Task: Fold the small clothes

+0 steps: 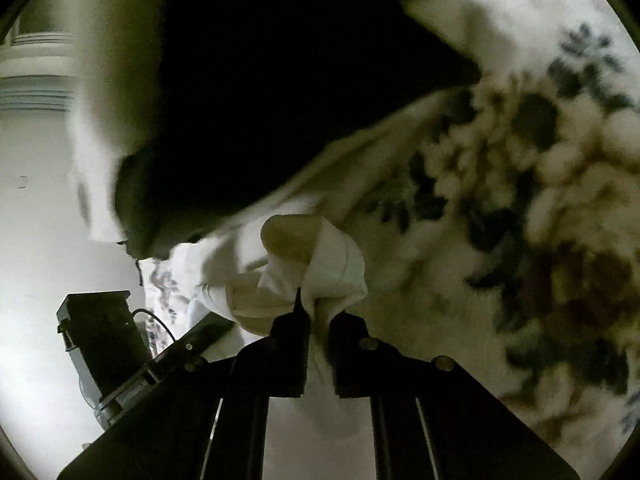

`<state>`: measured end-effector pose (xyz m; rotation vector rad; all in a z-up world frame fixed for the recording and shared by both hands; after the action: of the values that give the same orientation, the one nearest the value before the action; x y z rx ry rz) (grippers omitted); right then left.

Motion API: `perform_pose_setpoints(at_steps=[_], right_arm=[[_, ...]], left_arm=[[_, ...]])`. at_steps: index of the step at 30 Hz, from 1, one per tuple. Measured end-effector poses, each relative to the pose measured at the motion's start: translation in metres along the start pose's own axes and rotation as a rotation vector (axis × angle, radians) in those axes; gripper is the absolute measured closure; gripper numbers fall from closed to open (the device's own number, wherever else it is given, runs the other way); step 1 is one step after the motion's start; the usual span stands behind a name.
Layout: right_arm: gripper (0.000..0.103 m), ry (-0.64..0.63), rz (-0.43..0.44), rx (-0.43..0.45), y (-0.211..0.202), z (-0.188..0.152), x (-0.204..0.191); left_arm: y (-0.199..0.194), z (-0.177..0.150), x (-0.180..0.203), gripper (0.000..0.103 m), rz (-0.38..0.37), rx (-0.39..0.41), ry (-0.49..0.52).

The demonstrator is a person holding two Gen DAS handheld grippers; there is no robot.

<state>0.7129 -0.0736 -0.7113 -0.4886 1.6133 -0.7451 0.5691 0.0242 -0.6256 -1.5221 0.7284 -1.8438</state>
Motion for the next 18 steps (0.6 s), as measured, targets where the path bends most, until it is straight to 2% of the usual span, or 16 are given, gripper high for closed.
perform_pose_setpoints(at_steps=[5,8,10,15,18], right_arm=[[0.095,-0.073,0.020,0.068,-0.039,-0.027,-0.033],[0.095,-0.152,0.001,0.099,-0.055,-0.065,-0.058],[0.095,-0.193,-0.015,0.101,-0.073,-0.093,-0.060],[0.095,-0.274,-0.062,0.054,-0.087,-0.186,-0.058],[0.093,-0.297,-0.090,-0.026,-0.089,-0.258,-0.032]], left_arm=[[-0.037,-0.018,0.039,0.092,0.030,0.062,0.128],[-0.065,-0.048,0.062,0.092,0.066,0.088,0.212],[-0.083,-0.071,0.068,0.092,0.059,0.091,0.230],[-0.091,-0.152,0.079,0.091,0.071,0.031,0.220],[-0.080,-0.214,0.068,0.084,0.081,-0.070,0.130]])
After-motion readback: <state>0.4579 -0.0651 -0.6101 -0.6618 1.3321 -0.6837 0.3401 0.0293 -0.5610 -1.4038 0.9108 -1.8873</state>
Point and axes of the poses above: each gripper's, at about its wrist camera, not at the fingertips, and y roughly the way its jaws point, x to its right, z to its top, the point moved 8 cm from there along y, roughly the way its jaws point, and after that the axes turned 10 degrees about -x, right-handed, at the moved point
